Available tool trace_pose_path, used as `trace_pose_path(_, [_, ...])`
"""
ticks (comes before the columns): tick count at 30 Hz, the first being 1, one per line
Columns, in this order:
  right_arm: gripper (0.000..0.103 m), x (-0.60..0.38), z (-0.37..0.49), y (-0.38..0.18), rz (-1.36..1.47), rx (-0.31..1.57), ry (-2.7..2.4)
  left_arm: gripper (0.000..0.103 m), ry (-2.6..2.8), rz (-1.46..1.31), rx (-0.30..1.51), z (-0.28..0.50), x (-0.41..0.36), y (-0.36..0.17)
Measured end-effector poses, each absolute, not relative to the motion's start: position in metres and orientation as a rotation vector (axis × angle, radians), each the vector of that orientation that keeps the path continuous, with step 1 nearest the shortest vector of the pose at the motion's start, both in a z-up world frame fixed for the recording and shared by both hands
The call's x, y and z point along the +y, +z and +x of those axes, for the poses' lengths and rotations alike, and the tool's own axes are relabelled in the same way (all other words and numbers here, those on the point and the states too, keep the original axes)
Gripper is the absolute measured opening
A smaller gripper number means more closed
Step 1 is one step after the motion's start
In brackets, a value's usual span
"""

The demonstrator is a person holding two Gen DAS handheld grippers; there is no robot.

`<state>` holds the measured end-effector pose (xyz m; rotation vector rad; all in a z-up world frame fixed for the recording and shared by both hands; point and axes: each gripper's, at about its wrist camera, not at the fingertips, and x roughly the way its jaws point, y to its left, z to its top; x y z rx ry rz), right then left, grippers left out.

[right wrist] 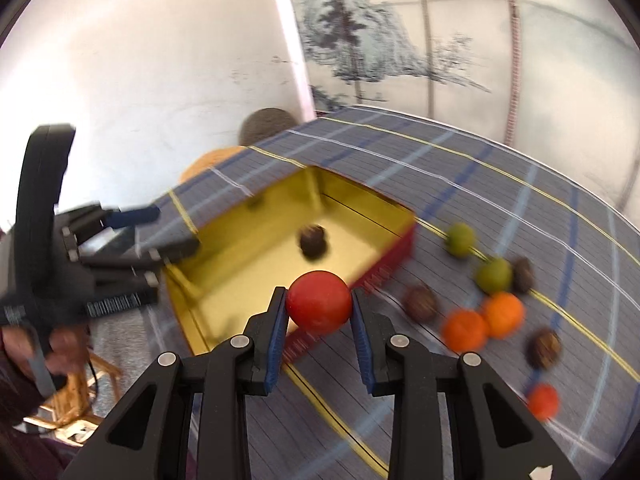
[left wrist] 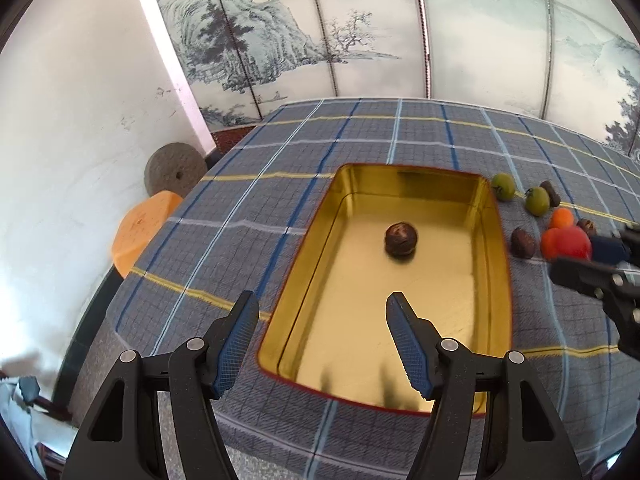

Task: Organize fruits
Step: 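Carry the red fruit into the tin and open the right tool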

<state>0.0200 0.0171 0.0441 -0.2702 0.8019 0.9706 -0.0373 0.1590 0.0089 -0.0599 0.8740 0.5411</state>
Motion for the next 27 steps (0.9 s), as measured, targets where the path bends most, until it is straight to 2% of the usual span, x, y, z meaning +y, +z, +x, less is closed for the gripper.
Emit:
trace_pose_path(12, [0.029, 0.104, 0.033, 0.018, -0.291, 0.905, 1.051, 0.067, 0.576, -0.094, 0.894, -0.056, 0.185, -0.004])
trace_pose_path(27, [0.029, 0.138, 0.052, -0.009, -0.306, 0.978, 1.005, 0.067, 0.579, -0.11, 0.906, -0.063, 0.198, -0.013])
